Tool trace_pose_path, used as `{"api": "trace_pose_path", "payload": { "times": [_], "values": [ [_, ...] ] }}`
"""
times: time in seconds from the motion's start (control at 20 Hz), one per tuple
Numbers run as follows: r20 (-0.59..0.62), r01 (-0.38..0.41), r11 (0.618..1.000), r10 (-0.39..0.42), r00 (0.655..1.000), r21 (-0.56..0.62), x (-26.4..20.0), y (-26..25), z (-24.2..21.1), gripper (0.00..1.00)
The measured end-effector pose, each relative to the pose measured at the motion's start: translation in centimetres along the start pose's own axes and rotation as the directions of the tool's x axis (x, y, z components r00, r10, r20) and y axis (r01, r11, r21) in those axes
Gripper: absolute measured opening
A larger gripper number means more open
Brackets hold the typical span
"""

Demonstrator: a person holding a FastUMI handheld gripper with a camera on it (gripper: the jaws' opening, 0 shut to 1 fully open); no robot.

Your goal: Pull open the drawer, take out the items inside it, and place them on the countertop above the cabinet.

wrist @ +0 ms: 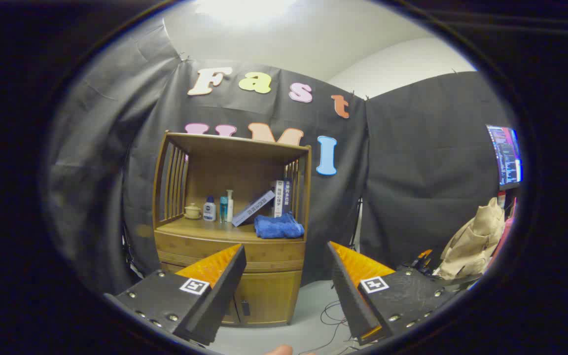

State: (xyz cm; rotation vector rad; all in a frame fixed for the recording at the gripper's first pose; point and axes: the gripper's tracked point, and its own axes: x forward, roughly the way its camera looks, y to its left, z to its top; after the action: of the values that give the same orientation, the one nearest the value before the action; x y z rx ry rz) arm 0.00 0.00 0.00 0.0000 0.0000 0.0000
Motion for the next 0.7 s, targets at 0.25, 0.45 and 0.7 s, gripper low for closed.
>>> {"api": "trace_pose_path", "payload": {
  "times": [0.25,0.45,0.7],
  "values": [
    [-0.01,0.008,1.0,-0.008,1.0,0.013,0.1,-0.7,-0.4,0.96],
    [-0.018,0.015,1.0,-0.015,1.0,0.019,0.3,-1.1,-0.7,0.96],
    [-0.025,0.009,1.0,-0.008,1.0,0.021,0.6,-0.9,-0.9,0.96]
  ]
}}
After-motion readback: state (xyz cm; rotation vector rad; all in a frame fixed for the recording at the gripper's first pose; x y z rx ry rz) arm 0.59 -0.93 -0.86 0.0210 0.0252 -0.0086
